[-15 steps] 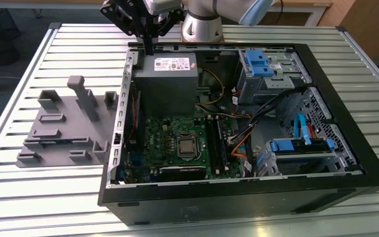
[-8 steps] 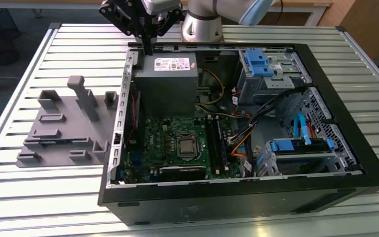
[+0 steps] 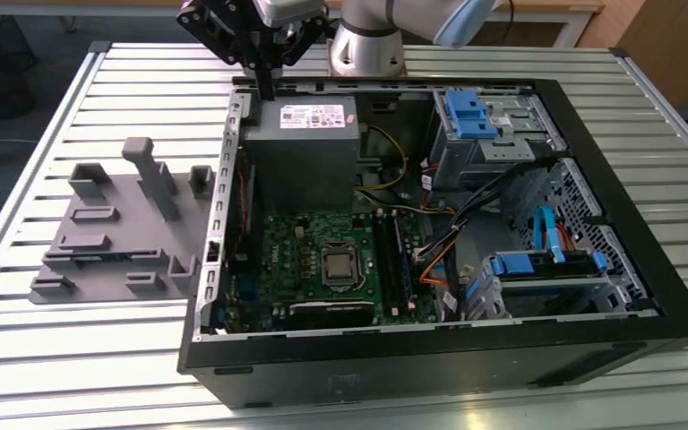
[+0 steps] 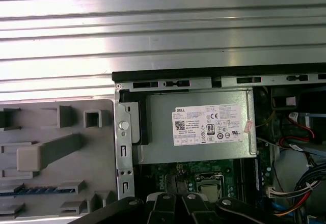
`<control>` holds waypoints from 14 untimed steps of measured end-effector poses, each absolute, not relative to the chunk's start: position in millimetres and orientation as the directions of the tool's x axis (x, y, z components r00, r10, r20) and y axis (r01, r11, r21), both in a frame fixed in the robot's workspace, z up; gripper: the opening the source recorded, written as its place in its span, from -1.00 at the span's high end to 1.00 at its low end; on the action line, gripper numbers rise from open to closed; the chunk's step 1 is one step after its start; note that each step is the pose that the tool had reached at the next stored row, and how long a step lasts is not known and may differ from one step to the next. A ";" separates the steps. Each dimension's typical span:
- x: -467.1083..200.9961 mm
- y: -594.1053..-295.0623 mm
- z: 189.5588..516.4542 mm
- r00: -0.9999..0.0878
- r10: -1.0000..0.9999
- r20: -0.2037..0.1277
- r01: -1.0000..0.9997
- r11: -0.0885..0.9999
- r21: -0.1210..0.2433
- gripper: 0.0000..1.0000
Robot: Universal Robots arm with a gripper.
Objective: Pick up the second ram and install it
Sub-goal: 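Reach for the second ram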
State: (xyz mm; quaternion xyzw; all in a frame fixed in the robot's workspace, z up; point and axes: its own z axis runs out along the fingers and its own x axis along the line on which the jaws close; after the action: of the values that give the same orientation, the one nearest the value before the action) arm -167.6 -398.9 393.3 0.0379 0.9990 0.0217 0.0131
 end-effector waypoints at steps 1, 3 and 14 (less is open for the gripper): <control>-167.9 -398.9 393.3 -0.997 0.076 -0.024 0.075 0.996 0.044 0.79; -168.4 -398.9 393.3 -0.997 0.076 -0.024 0.075 0.996 0.044 0.79; -171.5 -398.9 393.3 -0.997 0.076 -0.024 0.075 0.996 0.044 0.79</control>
State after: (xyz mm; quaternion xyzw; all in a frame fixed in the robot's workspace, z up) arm -171.5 -398.9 393.3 0.0378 0.9990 0.0217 0.0131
